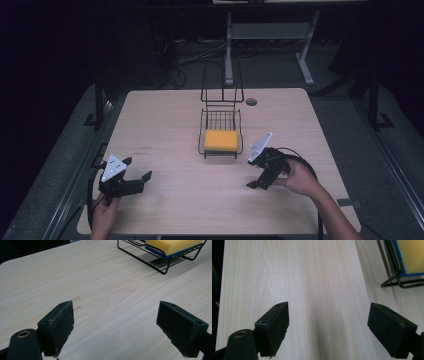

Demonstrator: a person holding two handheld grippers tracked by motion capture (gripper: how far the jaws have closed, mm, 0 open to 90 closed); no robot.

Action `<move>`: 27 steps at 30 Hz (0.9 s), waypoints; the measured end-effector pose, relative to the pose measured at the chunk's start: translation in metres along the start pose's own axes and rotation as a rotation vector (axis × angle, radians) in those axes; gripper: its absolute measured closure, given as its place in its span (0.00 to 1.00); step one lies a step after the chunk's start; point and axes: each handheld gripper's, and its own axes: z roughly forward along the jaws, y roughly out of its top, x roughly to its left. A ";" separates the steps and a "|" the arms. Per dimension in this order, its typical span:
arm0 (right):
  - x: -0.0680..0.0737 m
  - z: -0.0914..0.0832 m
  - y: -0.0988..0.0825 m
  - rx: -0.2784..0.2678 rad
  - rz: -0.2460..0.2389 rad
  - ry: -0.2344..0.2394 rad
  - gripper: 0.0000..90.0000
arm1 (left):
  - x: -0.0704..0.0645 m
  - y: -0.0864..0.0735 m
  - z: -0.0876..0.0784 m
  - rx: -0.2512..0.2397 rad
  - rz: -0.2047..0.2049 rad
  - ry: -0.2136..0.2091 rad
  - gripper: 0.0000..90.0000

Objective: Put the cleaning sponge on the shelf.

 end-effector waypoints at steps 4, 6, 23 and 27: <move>0.000 -0.002 -0.006 0.003 0.015 -0.006 0.19 | 0.000 0.000 0.000 0.003 0.006 0.000 0.15; 0.001 -0.004 -0.008 0.000 0.015 -0.014 0.19 | 0.000 0.000 0.000 0.000 0.003 0.000 0.16; 0.008 -0.021 -0.043 -0.005 0.087 -0.051 0.19 | -0.002 0.000 0.000 0.003 0.010 -0.001 0.15; 0.011 -0.025 -0.049 -0.010 0.103 -0.063 0.19 | -0.002 0.000 0.000 0.004 0.011 -0.001 0.15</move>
